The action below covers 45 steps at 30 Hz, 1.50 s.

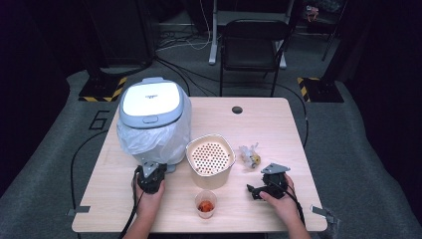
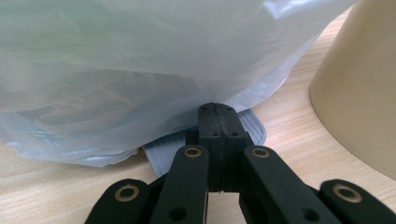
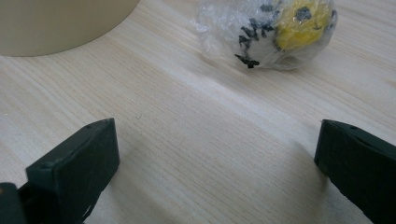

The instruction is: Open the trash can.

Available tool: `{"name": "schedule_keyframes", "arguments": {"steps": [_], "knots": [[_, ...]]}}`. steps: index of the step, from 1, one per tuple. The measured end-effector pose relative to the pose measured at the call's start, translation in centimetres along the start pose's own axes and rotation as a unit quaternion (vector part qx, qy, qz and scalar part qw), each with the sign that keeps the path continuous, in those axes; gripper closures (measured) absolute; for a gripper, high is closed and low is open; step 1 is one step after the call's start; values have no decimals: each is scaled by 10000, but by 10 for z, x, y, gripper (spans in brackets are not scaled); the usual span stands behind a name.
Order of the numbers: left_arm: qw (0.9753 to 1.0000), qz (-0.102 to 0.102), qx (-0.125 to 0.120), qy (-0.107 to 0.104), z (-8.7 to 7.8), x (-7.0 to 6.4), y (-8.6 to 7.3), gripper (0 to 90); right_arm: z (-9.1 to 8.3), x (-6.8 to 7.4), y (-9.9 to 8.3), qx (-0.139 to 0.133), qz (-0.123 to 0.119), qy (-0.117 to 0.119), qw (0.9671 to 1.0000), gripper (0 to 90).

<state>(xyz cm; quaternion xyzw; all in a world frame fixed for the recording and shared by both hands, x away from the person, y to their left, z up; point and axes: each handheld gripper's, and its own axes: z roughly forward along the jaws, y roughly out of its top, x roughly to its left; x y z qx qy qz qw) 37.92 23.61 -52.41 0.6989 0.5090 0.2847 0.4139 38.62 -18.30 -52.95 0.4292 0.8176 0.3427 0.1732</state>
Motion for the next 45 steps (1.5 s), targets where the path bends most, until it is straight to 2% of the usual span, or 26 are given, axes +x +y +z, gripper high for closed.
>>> {"name": "schedule_keyframes", "arguments": {"steps": [3,7,8,11,14,19,22,23,24,26,33,34,35,36,38,41,43,45], "knots": [[9999,122,68,69,2,-2,0,900,0,0,0,-21,2,-12,10000,0],[9996,96,247,42,4,-1,1,900,0,0,0,-5,-23,0,10000,0],[9993,97,357,4,5,-1,2,900,0,0,0,-1,2,1,10000,0],[9992,143,355,90,6,-3,2,900,0,0,0,-1,1,1,10000,0],[9991,131,386,64,6,-2,2,900,0,0,0,-1,0,1,10000,0],[9995,-30,306,54,7,-2,1,900,0,0,0,0,1,1,10000,0],[9992,133,354,148,6,-5,2,900,0,0,0,-10,3,-6,10000,0],[9993,69,324,148,6,-6,1,900,0,0,0,1,-1,2,10000,0],[9991,174,337,170,6,-4,2,900,0,-1,0,-9,-30,-2,10000,0],[9992,87,373,76,5,-3,2,900,0,0,0,-1,-2,0,10000,0],[9992,139,338,151,6,-5,2,900,0,0,0,-3,18,23,10000,0],[9993,74,333,125,6,-6,1,900,0,0,0,-3,20,28,10000,0],[9992,136,353,124,6,-4,2,900,0,0,0,6,-3,11,10000,0],[9993,102,357,96,6,-3,2,900,0,0,0,-3,11,-2,10000,1],[9992,70,386,49,5,-2,2,900,0,-1,1,-38,-29,-16,10000,33],[9992,148,336,159,6,-5,2,900,-1,0,2,-35,29,-34,10000,84],[9994,100,273,177,7,-7,1,900,-3,0,4,-20,18,-43,10000,168],[9994,42,326,109,6,-6,1,900,-4,0,5,-11,82,-89,9999,195]]}}
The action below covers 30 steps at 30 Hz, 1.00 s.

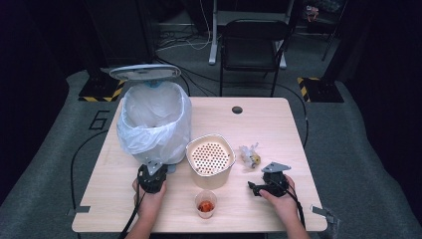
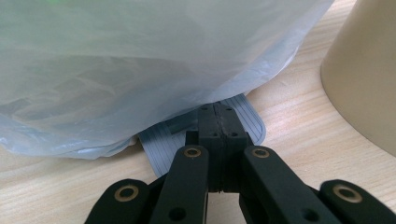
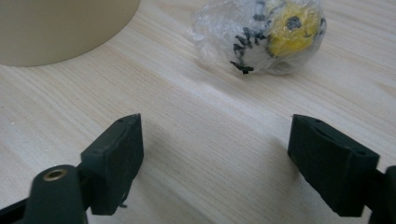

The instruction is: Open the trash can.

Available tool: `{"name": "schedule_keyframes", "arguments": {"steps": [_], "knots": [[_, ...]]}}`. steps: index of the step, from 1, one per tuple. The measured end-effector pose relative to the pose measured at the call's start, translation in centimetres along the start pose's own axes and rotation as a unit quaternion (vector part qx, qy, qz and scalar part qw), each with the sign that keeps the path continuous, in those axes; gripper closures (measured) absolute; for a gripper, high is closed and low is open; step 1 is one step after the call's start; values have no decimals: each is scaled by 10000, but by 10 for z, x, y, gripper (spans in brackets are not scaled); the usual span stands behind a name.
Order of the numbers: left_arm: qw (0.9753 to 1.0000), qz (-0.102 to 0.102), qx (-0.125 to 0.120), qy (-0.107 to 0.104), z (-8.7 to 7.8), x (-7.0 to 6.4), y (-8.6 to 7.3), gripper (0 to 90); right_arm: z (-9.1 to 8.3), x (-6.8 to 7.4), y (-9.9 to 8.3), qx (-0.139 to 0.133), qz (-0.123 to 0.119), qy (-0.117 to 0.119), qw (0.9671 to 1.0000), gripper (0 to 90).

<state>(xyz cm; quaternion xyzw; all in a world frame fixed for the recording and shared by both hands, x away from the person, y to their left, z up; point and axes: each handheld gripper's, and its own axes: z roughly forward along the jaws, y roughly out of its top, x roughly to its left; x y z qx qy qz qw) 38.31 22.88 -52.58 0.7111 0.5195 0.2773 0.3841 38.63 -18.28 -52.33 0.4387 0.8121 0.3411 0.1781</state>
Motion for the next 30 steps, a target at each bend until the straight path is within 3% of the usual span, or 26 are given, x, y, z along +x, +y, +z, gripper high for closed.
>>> {"name": "schedule_keyframes", "arguments": {"steps": [1,4,7,8,11,13,14,15,18,20,24,25,27,30], "knots": [[9999,102,40,20,-1,1,0,900,-1,-1,0,17,-10,57,10000,221],[9999,108,18,32,0,2,0,900,-4,1,2,-22,40,68,10000,274],[10000,-13,-8,1,0,0,0,900,-8,2,6,-83,-36,55,9999,330],[9999,136,19,56,-1,2,0,900,-11,3,9,-99,-12,23,9999,346],[10000,51,43,-39,-1,3,0,900,-14,3,15,-81,14,37,10000,356],[9998,164,48,60,-1,1,0,900,-17,2,19,-103,-16,25,9999,369],[9999,75,-28,92,0,-3,-1,899,-19,1,22,-110,14,6,9999,372],[9998,175,9,129,0,-3,0,899,-20,0,25,-142,30,-13,9999,370],[9999,104,-4,74,0,-2,0,900,-22,-5,33,-180,27,-88,9998,331],[9998,187,53,57,-1,-2,0,900,-21,-9,38,-204,60,-93,9997,314],[9996,236,-16,166,0,-5,-1,900,-16,-13,47,-217,116,-109,9996,257],[9991,352,-17,253,0,-6,-1,900,-14,-13,49,-201,126,-118,9996,255],[9989,393,1,254,0,-8,-1,900,-8,-12,55,-211,164,-157,9995,233],[9992,323,-16,234,0,-7,-1,900,-1,-11,61,-222,209,-183,9994,235]]}}
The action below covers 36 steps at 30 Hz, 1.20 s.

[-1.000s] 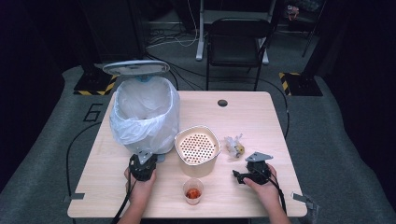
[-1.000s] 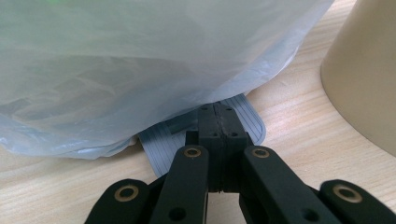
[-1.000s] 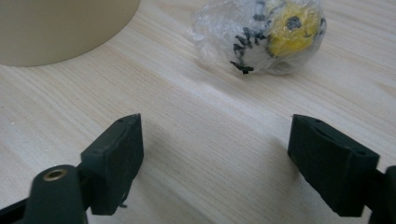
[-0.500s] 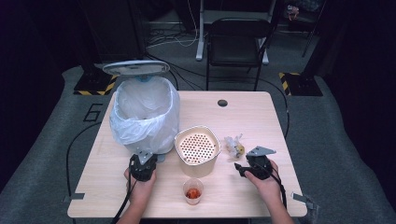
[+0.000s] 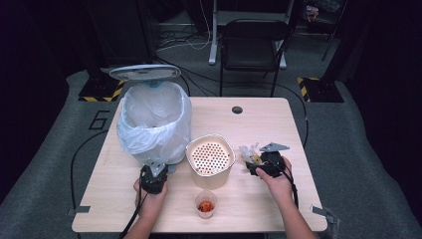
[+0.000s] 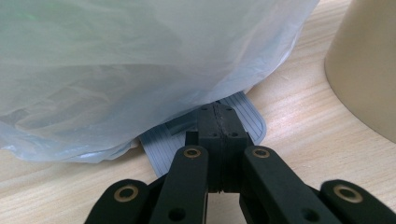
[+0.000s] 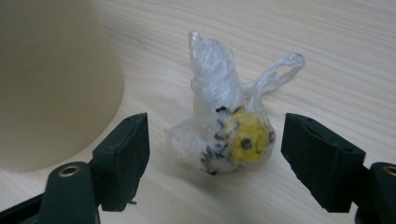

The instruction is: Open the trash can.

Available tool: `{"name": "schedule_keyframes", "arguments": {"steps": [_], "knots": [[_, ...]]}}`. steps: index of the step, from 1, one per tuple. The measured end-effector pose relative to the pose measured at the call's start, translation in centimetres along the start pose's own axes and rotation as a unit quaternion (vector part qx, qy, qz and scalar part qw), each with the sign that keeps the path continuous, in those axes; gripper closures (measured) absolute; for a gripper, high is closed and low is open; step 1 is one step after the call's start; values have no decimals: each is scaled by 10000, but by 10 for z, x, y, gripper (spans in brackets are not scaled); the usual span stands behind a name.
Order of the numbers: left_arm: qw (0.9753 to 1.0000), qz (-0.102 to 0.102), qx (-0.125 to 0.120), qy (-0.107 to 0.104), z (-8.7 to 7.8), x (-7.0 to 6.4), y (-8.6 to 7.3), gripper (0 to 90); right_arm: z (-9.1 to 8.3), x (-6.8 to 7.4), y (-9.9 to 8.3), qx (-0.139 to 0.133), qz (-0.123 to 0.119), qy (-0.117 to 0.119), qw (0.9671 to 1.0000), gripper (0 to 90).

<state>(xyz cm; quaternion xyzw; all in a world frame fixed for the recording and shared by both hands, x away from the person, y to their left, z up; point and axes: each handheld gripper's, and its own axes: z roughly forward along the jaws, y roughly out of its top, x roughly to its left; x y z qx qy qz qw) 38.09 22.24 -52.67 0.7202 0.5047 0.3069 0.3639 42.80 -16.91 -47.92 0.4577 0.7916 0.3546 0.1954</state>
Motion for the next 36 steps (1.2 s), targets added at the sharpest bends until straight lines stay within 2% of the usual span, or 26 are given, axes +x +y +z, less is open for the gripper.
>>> {"name": "schedule_keyframes", "arguments": {"steps": [1,3,6,7,8,9,12,15,16,17,19,20,23,25,28,30,34,36], "knots": [[10000,16,66,-56,-1,2,1,900,2,1,1,20,37,-11,10000,238],[10000,-10,37,-43,-1,1,0,900,9,0,4,24,13,-85,10000,245],[10000,-10,37,-46,0,1,0,900,19,1,8,71,148,-155,9997,263],[10000,-27,5,-55,0,2,0,900,21,0,8,80,127,-177,9997,272],[9999,-59,-4,-84,0,3,0,900,24,0,9,85,132,-224,9996,286],[9996,-195,-32,-179,0,5,0,900,26,0,9,113,133,-241,9996,295],[9993,-226,38,-300,-1,11,0,900,33,0,9,116,94,-351,9993,365],[9995,-178,45,-242,-1,8,0,900,40,0,7,161,101,-393,9990,428],[9993,-286,-59,-213,1,6,0,900,41,1,7,165,110,-434,9989,448],[9998,-145,10,-134,0,5,0,900,42,1,6,175,99,-468,9987,470],[10000,7,19,-9,0,0,0,899,44,1,5,228,120,-541,9982,517],[10000,59,59,-11,-1,-1,0,900,44,0,5,243,106,-543,9982,538],[10000,23,23,-19,0,1,0,900,45,0,3,255,172,-520,9982,571],[9999,-14,83,-79,-1,1,1,900,45,-1,2,264,190,-507,9982,581],[10000,16,74,-54,-1,2,1,900,47,-2,0,229,158,-471,9985,594],[10000,13,18,-15,0,1,0,900,47,-1,-2,207,225,-485,9984,604],[9999,-84,50,-103,-1,2,0,900,46,-1,0,226,96,-492,9985,628],[10000,-17,43,-63,-1,2,0,900,45,0,2,216,120,-418,9988,641]]}}
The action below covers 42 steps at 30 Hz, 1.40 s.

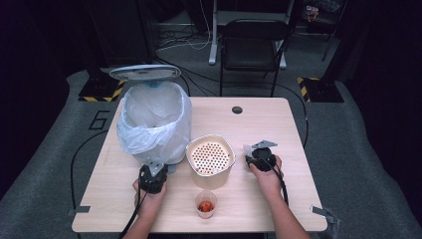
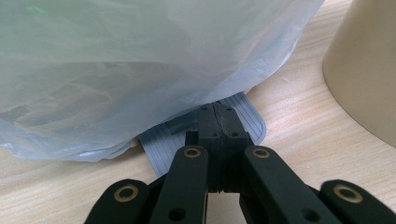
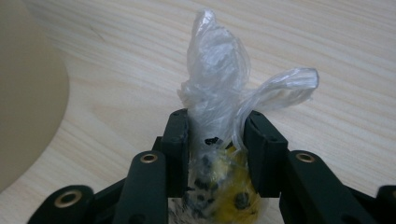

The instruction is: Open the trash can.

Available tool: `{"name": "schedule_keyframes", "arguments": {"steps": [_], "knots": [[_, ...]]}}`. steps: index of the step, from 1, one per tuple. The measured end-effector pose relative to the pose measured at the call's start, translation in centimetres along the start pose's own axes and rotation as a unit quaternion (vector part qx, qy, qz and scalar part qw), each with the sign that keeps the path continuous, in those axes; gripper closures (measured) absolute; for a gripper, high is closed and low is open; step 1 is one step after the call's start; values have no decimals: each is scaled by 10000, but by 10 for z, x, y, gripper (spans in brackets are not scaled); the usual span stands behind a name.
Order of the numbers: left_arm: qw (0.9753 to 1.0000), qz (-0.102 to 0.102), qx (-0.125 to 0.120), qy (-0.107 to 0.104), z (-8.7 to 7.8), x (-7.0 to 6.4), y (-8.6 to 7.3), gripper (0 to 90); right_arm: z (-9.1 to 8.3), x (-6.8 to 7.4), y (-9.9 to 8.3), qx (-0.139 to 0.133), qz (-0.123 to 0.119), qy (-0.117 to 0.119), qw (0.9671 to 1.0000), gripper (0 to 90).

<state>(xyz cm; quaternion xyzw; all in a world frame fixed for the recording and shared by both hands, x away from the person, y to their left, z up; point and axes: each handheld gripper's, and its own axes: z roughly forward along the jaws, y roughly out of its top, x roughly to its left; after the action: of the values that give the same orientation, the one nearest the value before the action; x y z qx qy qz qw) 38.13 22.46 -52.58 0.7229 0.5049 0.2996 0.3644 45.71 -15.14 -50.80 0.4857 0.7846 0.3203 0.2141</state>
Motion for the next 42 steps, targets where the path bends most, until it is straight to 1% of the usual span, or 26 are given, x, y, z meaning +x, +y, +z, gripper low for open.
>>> {"name": "schedule_keyframes", "arguments": {"steps": [1,2,3,4,5,6,7,8,10,12,14,18,20,21,24,26,27,28,30,31,33,34,37,39,40,42], "knots": [[10000,-2,5,-1,0,0,0,900,-1,-1,1,-35,-14,1,10000,647],[10000,21,34,1,0,-1,0,900,-2,-1,1,-73,40,41,10000,650],[10000,53,-20,62,0,-1,0,900,-4,-1,2,-67,51,104,9999,650],[10000,51,-17,58,0,-2,0,900,-5,-2,3,-64,103,161,9998,650],[10000,22,9,32,0,-2,0,900,-6,-3,3,-86,55,185,9998,650],[10000,40,3,50,0,-2,0,900,-10,-3,5,-68,75,246,9996,650],[10000,44,4,53,0,-2,0,900,-12,-4,7,-60,-3,287,9996,650],[10000,56,29,46,0,-2,0,900,-16,-3,9,-75,69,297,9995,650],[10000,71,0,65,0,-2,0,900,-24,-4,13,-139,-61,298,9994,649],[9999,91,13,68,0,-3,0,900,-32,-4,18,-208,-54,319,9993,649],[10000,53,1,67,0,-3,0,900,-41,-5,23,-254,-133,358,9989,650],[10000,42,22,59,0,-2,0,900,-56,-2,33,-312,-255,327,9987,650],[9999,67,-21,92,0,-3,0,900,-64,-2,39,-324,-323,283,9986,649],[10000,-1,-17,80,0,-2,0,899,-68,-2,42,-331,-404,269,9983,649],[10000,-49,24,13,0,0,0,898,-79,-1,51,-426,-415,257,9979,649],[10000,-21,7,28,0,-1,0,900,-85,0,56,-481,-459,261,9974,649],[10000,-18,11,24,0,-1,0,900,-89,0,59,-493,-529,262,9970,649],[10000,-19,10,25,0,-1,0,900,-91,1,62,-525,-500,269,9970,650],[10000,10,8,56,0,-2,0,900,-97,2,67,-571,-573,329,9962,650],[10000,11,8,52,0,-2,0,900,-99,3,69,-577,-550,339,9962,649],[10000,21,7,59,0,-2,0,900,-104,5,75,-622,-630,379,9953,649],[10000,-13,-20,61,1,-3,0,900,-107,6,79,-654,-657,399,9949,650],[9999,120,16,57,0,-3,0,900,-116,8,88,-736,-708,448,9938,650],[9998,199,1,99,0,-4,0,900,-121,10,94,-781,-615,542,9936,650],[9998,195,56,76,-1,-4,0,900,-124,12,98,-822,-616,590,9930,651],[9997,207,33,94,0,-5,0,900,-128,17,104,-860,-651,633,9921,651]]}}
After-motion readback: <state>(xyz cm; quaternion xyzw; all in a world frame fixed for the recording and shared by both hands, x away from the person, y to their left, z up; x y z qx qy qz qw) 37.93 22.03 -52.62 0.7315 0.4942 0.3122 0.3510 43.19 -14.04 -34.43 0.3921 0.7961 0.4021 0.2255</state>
